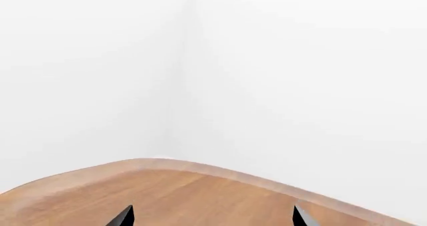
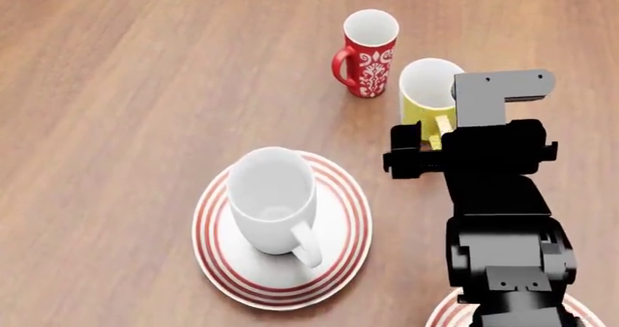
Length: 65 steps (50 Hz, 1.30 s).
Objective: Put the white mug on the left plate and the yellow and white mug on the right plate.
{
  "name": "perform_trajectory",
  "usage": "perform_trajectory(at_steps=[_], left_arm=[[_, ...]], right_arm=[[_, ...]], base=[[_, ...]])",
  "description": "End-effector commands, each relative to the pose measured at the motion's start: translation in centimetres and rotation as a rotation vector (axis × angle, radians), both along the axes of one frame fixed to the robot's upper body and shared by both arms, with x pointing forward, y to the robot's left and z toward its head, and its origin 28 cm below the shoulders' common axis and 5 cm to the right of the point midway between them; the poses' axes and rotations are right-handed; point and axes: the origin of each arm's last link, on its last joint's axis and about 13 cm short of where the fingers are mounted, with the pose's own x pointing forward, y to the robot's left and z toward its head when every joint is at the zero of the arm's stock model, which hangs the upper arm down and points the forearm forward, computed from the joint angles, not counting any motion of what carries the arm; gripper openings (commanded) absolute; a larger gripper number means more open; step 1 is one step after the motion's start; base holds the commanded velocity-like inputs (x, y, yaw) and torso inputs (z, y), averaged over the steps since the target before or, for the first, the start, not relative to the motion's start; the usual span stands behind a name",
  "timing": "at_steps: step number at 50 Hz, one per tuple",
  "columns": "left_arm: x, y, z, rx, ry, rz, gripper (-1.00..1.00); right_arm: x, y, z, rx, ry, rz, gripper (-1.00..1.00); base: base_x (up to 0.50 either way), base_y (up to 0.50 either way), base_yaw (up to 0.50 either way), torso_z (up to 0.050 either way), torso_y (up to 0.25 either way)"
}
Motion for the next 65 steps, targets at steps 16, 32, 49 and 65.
perform_trajectory(at_steps=[16,32,49,65], left_arm=[[0.0,0.1,0.1,-0.019,0.004,-0.005,1.00],[0.2,0.0,0.1,0.010,0.004,0.009,1.00],[0.0,0.0,0.1,-0.010,0.001,-0.005,1.00],[0.1,0.0,0.2,-0.010,0.002,-0.005,1.00]], right_arm=[[0.2,0.1,0.3,-0.002,-0.060,0.008,1.00],[-0.3,0.0,1.3,0.027,-0.143,0.001,1.00],[-0.5,0.0,0.4,0.039,-0.124,0.005,1.00],[-0.7,0.2,2.9,0.049,-0.238,0.029,1.00]], base=[[0.00,0.00,0.00,0.000,-0.053],[0.00,0.00,0.00,0.000,-0.028],[0.00,0.00,0.00,0.000,-0.089],[0.00,0.00,0.00,0.000,0.000]])
